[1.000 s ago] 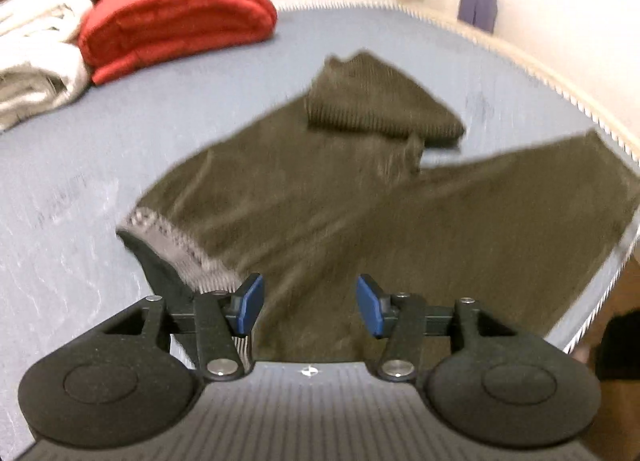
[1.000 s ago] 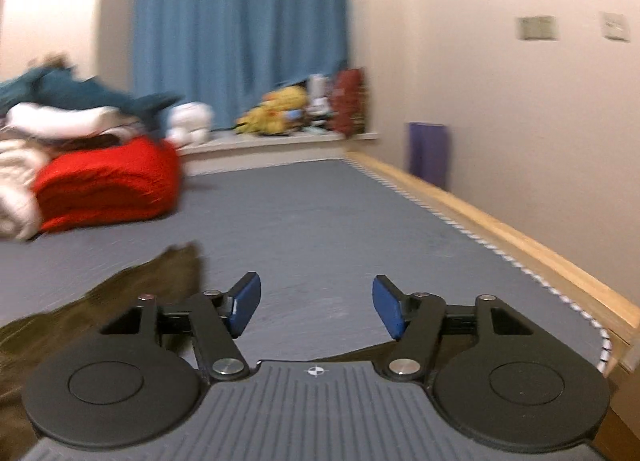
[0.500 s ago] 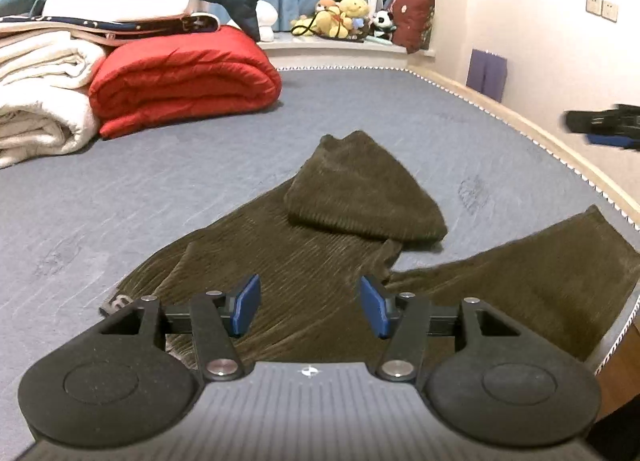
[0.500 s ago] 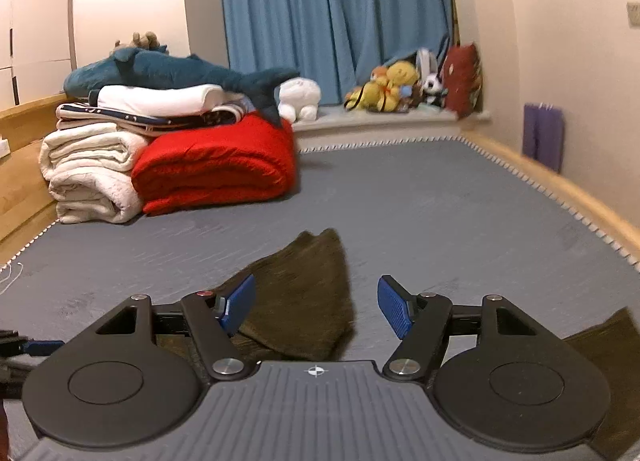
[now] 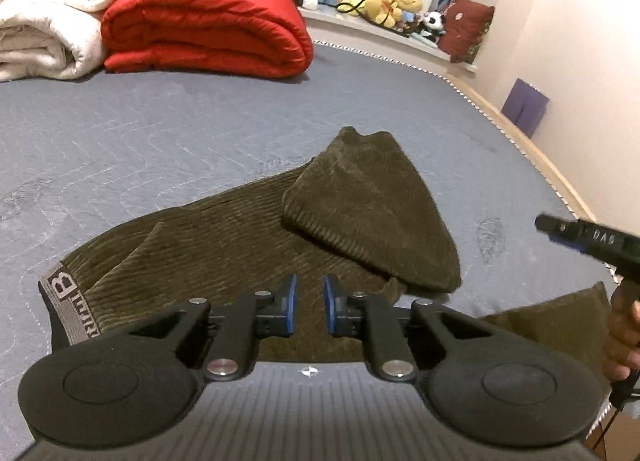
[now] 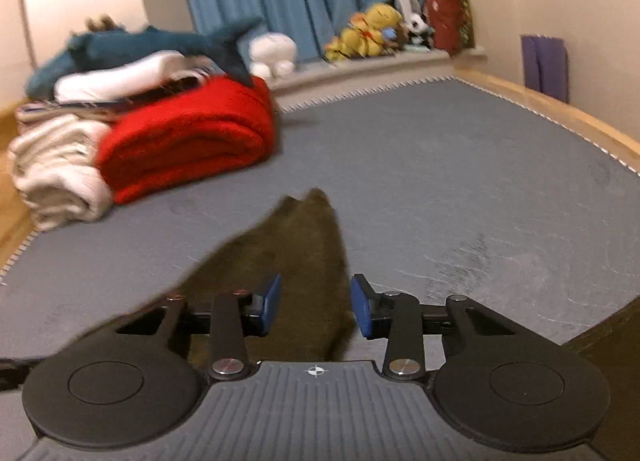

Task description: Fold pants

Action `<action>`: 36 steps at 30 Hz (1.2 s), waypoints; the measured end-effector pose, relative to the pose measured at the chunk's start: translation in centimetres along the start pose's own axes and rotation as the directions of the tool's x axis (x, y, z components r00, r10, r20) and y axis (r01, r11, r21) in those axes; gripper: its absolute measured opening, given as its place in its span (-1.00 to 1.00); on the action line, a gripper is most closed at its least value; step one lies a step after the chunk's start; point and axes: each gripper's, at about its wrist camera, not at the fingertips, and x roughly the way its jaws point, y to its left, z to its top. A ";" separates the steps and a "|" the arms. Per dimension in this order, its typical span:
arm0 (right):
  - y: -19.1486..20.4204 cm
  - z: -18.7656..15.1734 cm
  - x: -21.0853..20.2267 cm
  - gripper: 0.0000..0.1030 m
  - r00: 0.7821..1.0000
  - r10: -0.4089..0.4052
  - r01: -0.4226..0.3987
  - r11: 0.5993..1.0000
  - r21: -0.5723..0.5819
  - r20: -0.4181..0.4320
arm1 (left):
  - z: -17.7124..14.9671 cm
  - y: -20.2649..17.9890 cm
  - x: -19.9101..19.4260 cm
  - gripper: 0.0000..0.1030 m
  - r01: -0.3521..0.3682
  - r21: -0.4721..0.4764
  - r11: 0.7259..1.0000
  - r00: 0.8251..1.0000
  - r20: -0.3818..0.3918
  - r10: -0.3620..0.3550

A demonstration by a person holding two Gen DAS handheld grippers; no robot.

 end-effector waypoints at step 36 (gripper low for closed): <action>4.7 0.2 6.3 -0.80 0.984 0.178 -0.179 0.971 -0.155 -0.021 | 1.0 0.5 1.5 -0.55 -0.011 -0.050 0.999 0.998 -0.060 0.008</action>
